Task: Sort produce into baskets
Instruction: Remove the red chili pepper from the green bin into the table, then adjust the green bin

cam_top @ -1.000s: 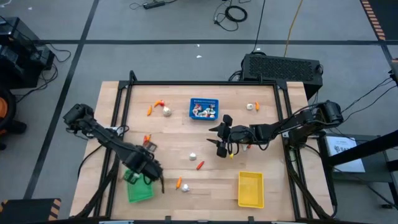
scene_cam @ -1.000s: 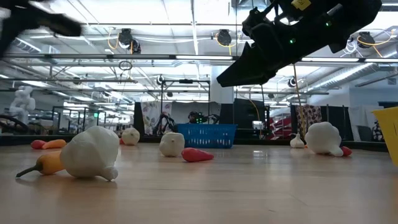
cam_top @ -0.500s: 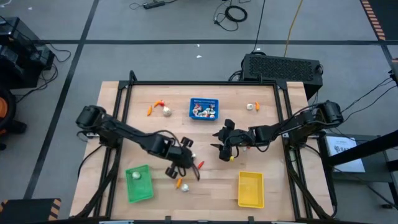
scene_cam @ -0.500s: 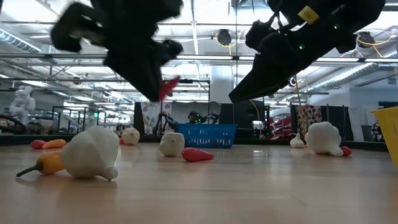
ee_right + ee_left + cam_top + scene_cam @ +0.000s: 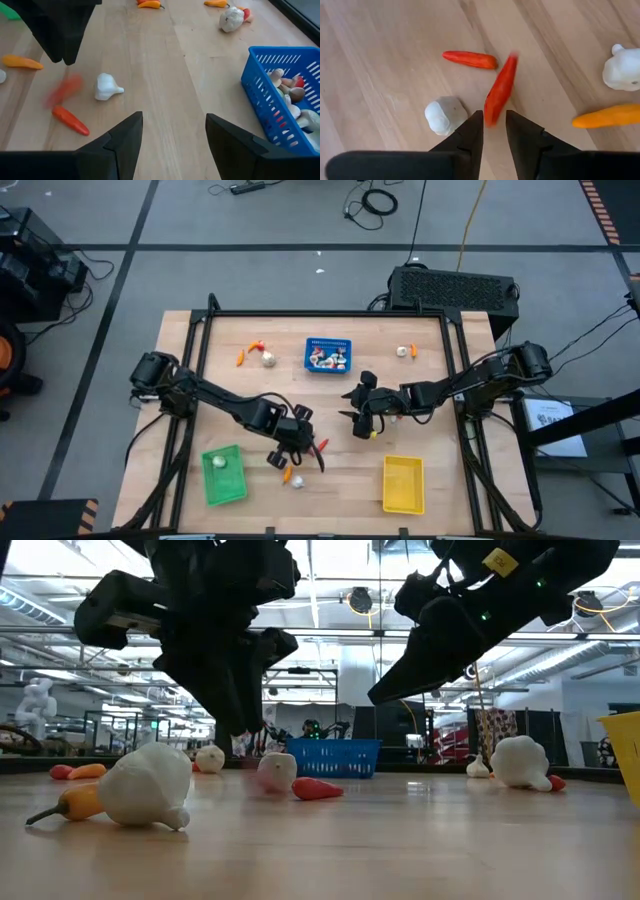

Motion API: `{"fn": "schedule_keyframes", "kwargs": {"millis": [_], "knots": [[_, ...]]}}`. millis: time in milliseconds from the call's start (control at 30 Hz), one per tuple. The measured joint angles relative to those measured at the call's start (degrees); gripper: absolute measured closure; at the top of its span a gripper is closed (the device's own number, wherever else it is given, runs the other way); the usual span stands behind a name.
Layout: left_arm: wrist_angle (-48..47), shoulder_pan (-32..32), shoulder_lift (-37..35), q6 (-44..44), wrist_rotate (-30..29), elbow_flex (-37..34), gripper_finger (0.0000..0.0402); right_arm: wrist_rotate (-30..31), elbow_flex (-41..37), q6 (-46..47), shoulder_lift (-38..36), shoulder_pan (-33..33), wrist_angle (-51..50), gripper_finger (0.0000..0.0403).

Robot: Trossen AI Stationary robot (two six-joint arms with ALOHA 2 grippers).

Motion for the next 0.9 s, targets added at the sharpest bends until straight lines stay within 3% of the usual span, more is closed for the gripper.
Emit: {"fn": "schedule_keyframes", "kwargs": {"millis": [200, 367, 467, 567, 900], "knots": [[-1.66, 0.00, 0.00, -0.02, -0.78, 0.50, 0.0291, 0.02, 0.00, 0.04, 0.00, 0.00, 0.00, 0.0195], [-21.98, -0.56, -1.50, -6.94, -1.64, 7.28, 0.0290, 0.02, 0.02, 0.09, 0.00, -0.02, 0.02, 0.0195], [-35.75, -0.86, -3.26, -16.39, 3.75, 10.15, 0.0290, 0.02, 0.04, 0.10, 0.00, -0.01, 0.28, 0.0195], [-42.72, -2.61, -5.96, -26.74, 7.69, 9.79, 0.0290, 0.02, 0.04, 0.04, 0.00, -0.02, 0.58, 0.0195], [-44.29, -15.05, -13.66, -44.12, 10.76, 2.04, 0.0291, 0.02, 0.07, -0.02, 0.00, -0.02, 0.58, 0.0195]]}}
